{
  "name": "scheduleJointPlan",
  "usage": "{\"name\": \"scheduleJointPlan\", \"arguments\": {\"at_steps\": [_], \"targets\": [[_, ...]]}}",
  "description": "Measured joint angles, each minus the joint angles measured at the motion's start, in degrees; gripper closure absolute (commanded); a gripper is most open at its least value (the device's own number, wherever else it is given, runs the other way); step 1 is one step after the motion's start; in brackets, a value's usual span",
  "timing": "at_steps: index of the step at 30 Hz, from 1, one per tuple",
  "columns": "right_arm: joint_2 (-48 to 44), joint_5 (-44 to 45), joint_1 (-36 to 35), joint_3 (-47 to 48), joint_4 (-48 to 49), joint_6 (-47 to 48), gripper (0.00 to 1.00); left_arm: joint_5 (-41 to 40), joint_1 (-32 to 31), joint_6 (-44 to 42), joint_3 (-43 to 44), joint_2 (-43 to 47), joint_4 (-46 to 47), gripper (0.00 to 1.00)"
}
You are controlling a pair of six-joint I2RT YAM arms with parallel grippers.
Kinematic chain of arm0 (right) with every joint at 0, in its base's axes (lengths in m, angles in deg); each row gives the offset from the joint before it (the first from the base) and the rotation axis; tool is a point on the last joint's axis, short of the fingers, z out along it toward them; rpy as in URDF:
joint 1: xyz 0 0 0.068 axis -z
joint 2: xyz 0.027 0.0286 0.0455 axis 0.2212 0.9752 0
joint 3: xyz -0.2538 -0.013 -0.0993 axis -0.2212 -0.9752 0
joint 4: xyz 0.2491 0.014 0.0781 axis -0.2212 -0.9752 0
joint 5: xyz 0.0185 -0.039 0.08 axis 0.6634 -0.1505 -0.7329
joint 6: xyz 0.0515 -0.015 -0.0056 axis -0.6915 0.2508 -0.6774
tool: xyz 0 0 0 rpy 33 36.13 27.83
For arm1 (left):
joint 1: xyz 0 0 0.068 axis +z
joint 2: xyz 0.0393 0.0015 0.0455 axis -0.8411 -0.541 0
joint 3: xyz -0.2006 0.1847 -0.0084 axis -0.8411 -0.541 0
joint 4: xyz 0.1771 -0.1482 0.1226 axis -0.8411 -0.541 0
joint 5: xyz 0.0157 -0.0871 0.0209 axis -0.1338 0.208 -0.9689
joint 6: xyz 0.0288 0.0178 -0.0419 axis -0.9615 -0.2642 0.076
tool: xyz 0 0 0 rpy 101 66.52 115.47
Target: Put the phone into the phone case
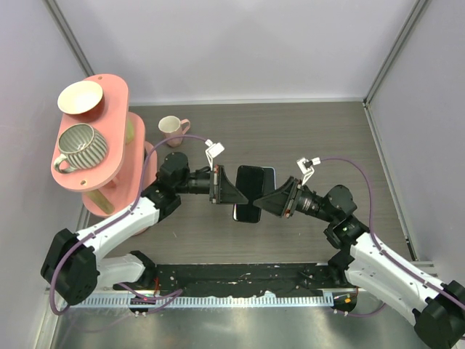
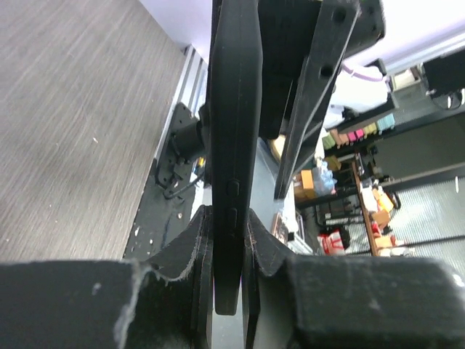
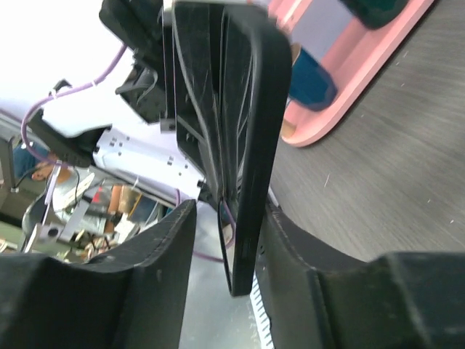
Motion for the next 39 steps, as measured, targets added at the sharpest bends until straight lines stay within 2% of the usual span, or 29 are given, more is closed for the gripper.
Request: {"name": "scheduleJointPlan", "arguments": {"at_steps": [2, 4, 5, 7, 8, 11, 13, 14, 17, 19, 21, 23, 25, 29, 30, 31, 33, 34, 39], "targets": [[0.28, -2.08, -0.28, -1.29, 2.03, -0.33, 0.50, -1.18, 0.09, 1.77, 0.00, -0.09, 1.66, 1.00], [0.72, -3.63, -0.35, -2.43, 4.00, -0.81, 0.56, -2.05, 0.13, 3.13, 0.00, -0.07, 3.17, 1.00], [1.03, -4.28, -0.35, -3.19, 5.22, -1.16, 0.66, -2.62, 0.15, 3.48, 0.02, -0.07, 3.69, 1.00], [1.33, -5.03, -0.35, -4.22, 6.36, -1.44, 0.77, -3.52, 0.15, 4.15, 0.02, -0.07, 4.28, 1.00], [1.42, -5.22, -0.35, -4.70, 6.88, -1.70, 0.86, -3.87, 0.15, 4.28, 0.04, -0.07, 4.31, 1.00], [1.42, -5.64, -0.35, -5.51, 7.93, -2.27, 0.94, -4.33, 0.15, 4.26, 0.09, -0.07, 3.89, 1.00], [1.40, -5.86, -0.35, -5.70, 8.48, -2.43, 0.94, -4.55, 0.15, 3.50, 0.48, -0.07, 3.06, 1.00], [1.40, -5.84, -0.35, -5.70, 8.50, -2.43, 0.83, -4.57, 0.15, 3.04, 0.72, -0.07, 2.49, 1.00], [1.22, -5.38, -0.35, -5.70, 7.85, -2.12, 0.64, -4.79, 0.13, 1.42, 1.55, -0.09, 0.39, 1.00], [0.39, -3.85, -0.42, -5.68, 6.16, -1.57, 0.59, -5.33, 0.09, 0.42, 1.79, -0.22, -0.72, 1.00], [-1.36, -1.64, -0.44, -5.55, 3.56, -0.46, 0.59, -5.99, 0.09, -0.48, 2.05, -0.81, -2.47, 1.00], [-2.34, 0.07, -0.44, -5.46, 1.31, 0.24, 0.71, -6.43, 0.07, -1.25, 2.62, -1.68, -3.61, 1.00], [-2.36, 1.31, -0.44, -5.29, -0.50, 1.14, 0.88, -6.58, 0.09, -1.53, 2.86, -2.21, -4.24, 1.00], [-1.95, 1.97, -0.42, -5.18, -2.14, 1.68, 0.91, -6.71, 0.09, -2.86, 3.74, -2.95, -6.78, 1.00], [-1.79, 1.95, -0.44, -5.18, -2.16, 1.68, 0.89, -6.73, 0.09, -3.21, 4.11, -3.06, -7.61, 1.00], [-1.70, 2.05, -0.44, -5.18, -2.21, 1.73, 0.76, -6.86, 0.09, -3.63, 4.61, -3.26, -8.52, 1.00], [-1.70, 2.54, -0.42, -5.16, -2.60, 1.77, 0.56, -7.10, 0.09, -4.55, 5.60, -3.76, -10.08, 1.00], [-1.73, 3.21, -0.44, -5.05, -3.26, 2.23, 0.40, -7.87, 0.04, -4.96, 6.19, -4.17, -11.04, 1.00], [-3.15, 8.59, -0.44, -2.08, -11.47, 5.09, 0.13, -13.07, 0.57, -7.13, 7.80, -8.07, -17.25, 1.00]]}}
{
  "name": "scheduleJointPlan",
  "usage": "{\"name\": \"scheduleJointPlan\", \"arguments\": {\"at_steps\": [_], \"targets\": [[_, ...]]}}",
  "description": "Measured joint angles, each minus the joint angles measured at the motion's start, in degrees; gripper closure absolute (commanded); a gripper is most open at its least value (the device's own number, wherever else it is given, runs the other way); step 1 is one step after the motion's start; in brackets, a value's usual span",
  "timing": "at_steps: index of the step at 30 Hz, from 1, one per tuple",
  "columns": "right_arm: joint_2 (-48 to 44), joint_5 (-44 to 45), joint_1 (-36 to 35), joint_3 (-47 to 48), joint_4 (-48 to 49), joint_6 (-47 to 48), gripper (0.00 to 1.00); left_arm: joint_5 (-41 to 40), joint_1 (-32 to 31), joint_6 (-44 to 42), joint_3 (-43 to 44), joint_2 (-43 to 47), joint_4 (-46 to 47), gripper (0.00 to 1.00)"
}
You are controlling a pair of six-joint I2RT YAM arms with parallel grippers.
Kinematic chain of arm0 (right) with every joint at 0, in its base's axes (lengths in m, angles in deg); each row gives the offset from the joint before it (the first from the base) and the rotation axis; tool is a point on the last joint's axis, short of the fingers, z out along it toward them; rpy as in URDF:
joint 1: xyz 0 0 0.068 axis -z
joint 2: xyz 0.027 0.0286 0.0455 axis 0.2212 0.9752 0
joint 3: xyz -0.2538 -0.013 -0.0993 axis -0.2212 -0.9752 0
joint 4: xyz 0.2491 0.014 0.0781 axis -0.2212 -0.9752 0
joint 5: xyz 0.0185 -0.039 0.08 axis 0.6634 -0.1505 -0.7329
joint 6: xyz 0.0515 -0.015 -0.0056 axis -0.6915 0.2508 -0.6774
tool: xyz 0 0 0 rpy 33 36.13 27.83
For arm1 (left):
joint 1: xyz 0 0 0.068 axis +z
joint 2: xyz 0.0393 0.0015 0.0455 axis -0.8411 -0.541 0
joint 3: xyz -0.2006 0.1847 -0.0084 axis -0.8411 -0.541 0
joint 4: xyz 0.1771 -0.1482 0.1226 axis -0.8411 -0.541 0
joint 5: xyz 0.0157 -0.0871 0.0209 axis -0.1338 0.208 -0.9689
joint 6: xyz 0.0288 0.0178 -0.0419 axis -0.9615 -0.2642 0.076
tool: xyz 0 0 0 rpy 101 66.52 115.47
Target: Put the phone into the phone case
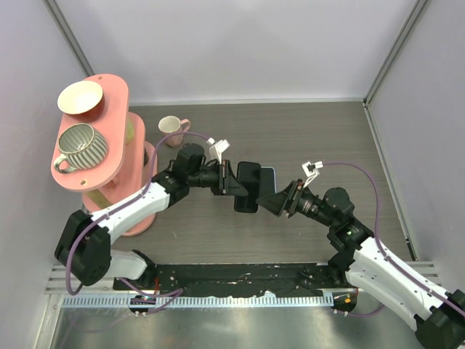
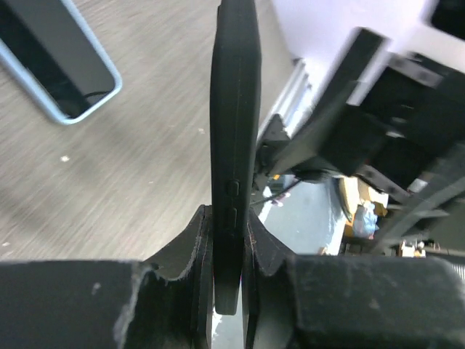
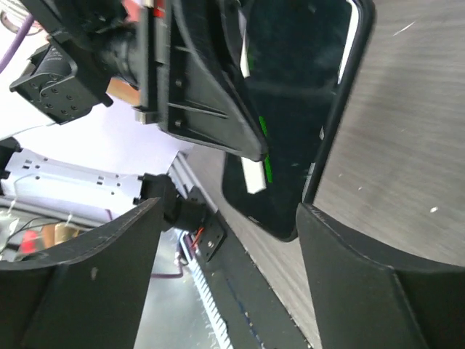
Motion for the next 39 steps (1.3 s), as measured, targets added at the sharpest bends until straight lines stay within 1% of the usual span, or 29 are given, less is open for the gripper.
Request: {"name": "scheduleJointPlan", "arguments": {"at_steps": [1, 3, 6, 12, 17, 24, 27, 31, 35, 39], "targets": [[-0.79, 1.18, 0.00, 0.63, -1.64, 0.72, 0.08, -1.07, 0.39, -0.37, 0.63, -1.31, -1.86, 1.00], [-3.65, 4.02, 0.00, 1.60, -5.31, 1.73, 0.07, -2.71, 1.38, -1.03, 2.21, -3.87, -5.40, 1.00], [-7.54, 7.48, 0.00, 2.49, -9.86, 2.45, 0.07, -4.13, 3.34, -1.86, 5.05, -8.13, -8.24, 1.00], [-13.75, 13.20, 0.00, 3.56, -17.75, 3.96, 0.07, -4.87, 5.88, -3.37, 11.43, -19.45, -10.05, 1.00], [-14.53, 14.93, 0.00, 4.66, -21.90, 5.33, 0.06, -5.09, 6.54, -4.68, 13.73, -27.02, -11.54, 1.00], [-14.62, 15.87, 0.00, 5.35, -25.00, 6.75, 0.07, -5.53, 6.69, -6.51, 17.05, -33.73, -14.53, 1.00], [-14.51, 16.55, 0.00, 5.75, -25.75, 7.89, 0.07, -4.37, 6.86, -6.49, 16.92, -34.36, -14.29, 1.00], [-12.26, 17.94, 0.00, 5.84, -25.73, 9.84, 0.07, -0.15, 7.13, -7.13, 12.09, -32.33, -8.57, 1.00], [-4.85, 19.23, 0.11, 8.24, -26.34, 12.59, 0.07, 6.38, 7.02, -8.35, 8.24, -26.05, -7.34, 1.00], [3.56, 15.54, 1.57, 13.29, -24.83, 14.95, 0.07, 12.96, 6.95, -10.64, 8.24, -19.19, -6.27, 1.00]]}}
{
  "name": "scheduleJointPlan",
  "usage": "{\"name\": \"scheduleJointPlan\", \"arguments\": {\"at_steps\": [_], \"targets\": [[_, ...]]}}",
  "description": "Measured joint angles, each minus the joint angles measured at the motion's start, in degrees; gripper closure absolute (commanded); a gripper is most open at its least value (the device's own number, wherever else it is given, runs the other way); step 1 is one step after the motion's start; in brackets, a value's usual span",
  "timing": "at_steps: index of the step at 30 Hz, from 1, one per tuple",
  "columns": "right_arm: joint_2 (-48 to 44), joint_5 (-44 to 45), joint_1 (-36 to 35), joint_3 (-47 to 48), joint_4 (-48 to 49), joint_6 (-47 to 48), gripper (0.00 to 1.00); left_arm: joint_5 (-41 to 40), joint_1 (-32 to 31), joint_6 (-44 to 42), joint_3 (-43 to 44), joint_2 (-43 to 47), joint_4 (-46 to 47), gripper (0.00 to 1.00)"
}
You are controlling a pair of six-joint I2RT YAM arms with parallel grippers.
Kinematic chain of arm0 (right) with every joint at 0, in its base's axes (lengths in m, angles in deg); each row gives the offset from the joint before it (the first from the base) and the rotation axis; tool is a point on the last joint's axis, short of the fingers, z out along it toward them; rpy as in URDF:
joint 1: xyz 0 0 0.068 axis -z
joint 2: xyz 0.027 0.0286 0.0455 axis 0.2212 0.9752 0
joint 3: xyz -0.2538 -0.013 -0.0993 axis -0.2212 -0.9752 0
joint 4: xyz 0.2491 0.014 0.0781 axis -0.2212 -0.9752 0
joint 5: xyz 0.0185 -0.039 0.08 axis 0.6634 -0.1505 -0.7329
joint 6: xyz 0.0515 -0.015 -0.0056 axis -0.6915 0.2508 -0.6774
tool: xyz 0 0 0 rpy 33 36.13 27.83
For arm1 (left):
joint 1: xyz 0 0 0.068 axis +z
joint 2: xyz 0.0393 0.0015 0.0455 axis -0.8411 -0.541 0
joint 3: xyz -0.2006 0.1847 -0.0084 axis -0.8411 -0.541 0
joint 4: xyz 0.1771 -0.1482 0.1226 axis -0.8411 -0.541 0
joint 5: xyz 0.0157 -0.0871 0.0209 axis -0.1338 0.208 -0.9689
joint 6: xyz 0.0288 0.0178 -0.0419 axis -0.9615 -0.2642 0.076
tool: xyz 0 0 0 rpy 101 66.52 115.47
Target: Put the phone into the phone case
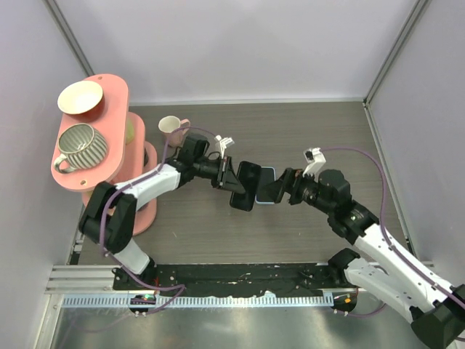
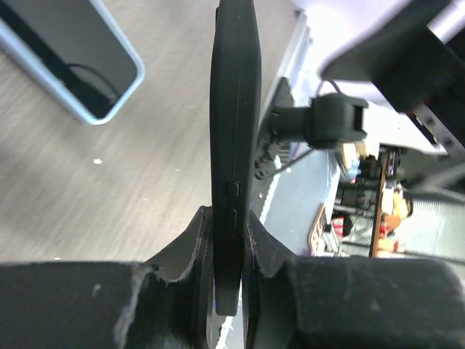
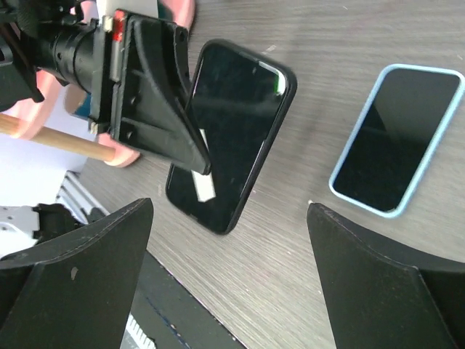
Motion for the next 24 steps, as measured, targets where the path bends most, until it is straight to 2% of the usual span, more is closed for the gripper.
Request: {"name": "scheduleJointPlan", "arguments": {"at_steps": [7, 10, 13, 15, 18, 22, 24], "targets": [[9.70, -13.92, 7.10, 5.60, 9.18, -2.03, 0.12, 7.91, 0.00, -4.96, -1.68, 9.97, -1.05, 1.00], [12.31, -20.74, 10.23, 5.16, 16.48, -5.70, 0.19, 9.97, 0.00, -5.79, -3.87, 12.68, -1.14, 1.00], [15.80, -26.82, 11.04, 4.68, 24.65, -9.90, 0.32, 11.34, 0.00, -5.55, -4.98, 13.22, -0.74, 1.00], [17.33, -29.75, 11.13, 3.32, 29.83, -12.70, 0.35, 11.82, 0.00, -5.01, -5.35, 13.22, -0.31, 1.00], [18.36, -32.17, 11.15, 1.90, 33.55, -15.10, 0.34, 12.52, 0.00, -4.17, -5.68, 13.27, 0.83, 1.00], [18.58, -33.57, 11.50, 1.88, 34.32, -15.28, 0.20, 12.98, -0.02, -2.89, -6.43, 13.51, 2.82, 1.00], [18.56, -33.62, 11.50, 1.88, 33.31, -14.29, 0.16, 13.35, -0.09, -2.21, -6.75, 13.70, 3.89, 1.00]]}}
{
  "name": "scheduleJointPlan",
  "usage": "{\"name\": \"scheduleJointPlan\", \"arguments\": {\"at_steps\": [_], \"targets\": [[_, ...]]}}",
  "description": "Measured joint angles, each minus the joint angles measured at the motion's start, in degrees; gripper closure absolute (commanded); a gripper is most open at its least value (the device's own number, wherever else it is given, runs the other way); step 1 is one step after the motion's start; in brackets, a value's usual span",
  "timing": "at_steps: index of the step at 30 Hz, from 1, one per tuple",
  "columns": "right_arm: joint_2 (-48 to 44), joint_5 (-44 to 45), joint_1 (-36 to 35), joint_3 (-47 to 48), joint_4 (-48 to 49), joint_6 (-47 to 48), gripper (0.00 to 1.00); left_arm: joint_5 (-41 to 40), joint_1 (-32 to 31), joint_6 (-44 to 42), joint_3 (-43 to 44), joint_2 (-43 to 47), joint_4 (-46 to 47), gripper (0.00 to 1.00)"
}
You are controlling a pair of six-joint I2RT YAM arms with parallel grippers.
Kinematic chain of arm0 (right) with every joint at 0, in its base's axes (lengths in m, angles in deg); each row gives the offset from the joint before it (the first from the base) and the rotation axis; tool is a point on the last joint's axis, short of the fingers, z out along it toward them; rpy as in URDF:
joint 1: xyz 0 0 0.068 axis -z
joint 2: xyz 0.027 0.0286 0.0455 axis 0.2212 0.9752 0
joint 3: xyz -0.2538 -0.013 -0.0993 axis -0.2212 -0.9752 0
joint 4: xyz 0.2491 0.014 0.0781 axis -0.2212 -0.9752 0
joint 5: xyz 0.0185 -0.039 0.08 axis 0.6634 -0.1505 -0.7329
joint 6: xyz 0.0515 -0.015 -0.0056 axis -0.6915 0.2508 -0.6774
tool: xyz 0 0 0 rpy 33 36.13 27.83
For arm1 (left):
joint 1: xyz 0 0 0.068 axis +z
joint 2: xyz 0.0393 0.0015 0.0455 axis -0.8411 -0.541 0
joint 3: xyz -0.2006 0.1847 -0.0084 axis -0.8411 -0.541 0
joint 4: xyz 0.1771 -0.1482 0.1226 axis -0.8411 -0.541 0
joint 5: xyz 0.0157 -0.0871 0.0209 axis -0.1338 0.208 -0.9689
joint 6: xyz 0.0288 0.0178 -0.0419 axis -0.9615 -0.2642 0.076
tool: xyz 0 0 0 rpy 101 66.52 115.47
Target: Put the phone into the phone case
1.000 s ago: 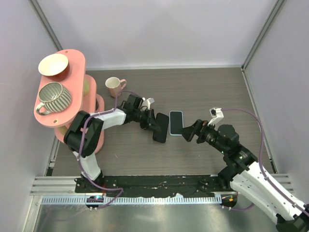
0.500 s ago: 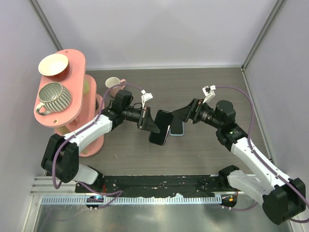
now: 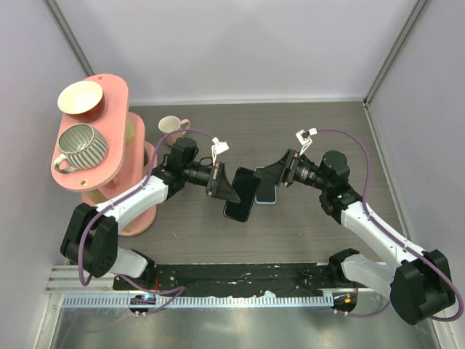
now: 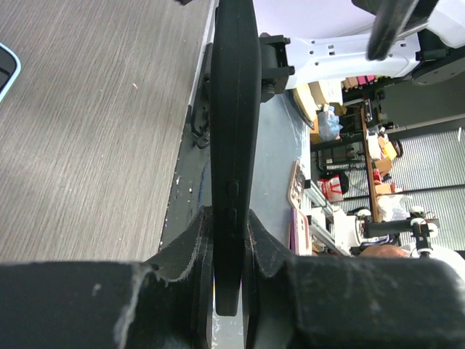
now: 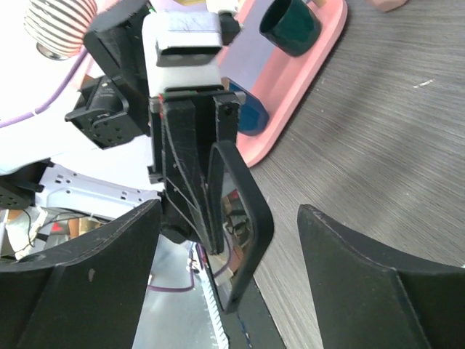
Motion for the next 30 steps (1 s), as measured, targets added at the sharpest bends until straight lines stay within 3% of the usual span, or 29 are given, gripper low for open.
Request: {"name": "scheduleJointPlan", "arguments": {"at_steps": [3, 6, 12, 14, 18, 22, 30], "targets": [[-0.13, 0.02, -0.02, -0.33, -1.51, 1.42, 0.18, 0.39, -0.02, 0.79, -0.26, 0.44, 1.31, 1.00], [-0.15, -0.04, -0.02, -0.76, -2.19, 2.14, 0.28, 0.52, -0.13, 1.27, -0.33, 0.66, 2.21, 1.00], [-0.09, -1.70, -0.02, -2.38, 1.01, 0.85, 0.57, 0.57, -0.31, 2.54, -0.44, 0.66, 3.98, 1.00], [-0.09, -1.99, -0.02, -2.93, 2.12, 0.26, 0.62, 0.55, -0.33, 2.60, -0.44, 0.66, 4.20, 1.00], [-0.11, -2.14, -0.02, -3.39, 3.10, -0.20, 0.86, 0.76, -0.33, 2.60, -0.44, 0.63, 4.37, 1.00], [-1.05, -1.18, -0.02, -3.39, 1.18, 1.18, 0.95, 0.26, -0.35, 0.74, -0.35, 0.55, 2.75, 1.00], [-6.75, 4.57, -1.16, -1.68, -10.88, 8.48, 0.96, -1.42, -1.57, -3.13, 2.10, -0.90, -1.73, 1.00]]}}
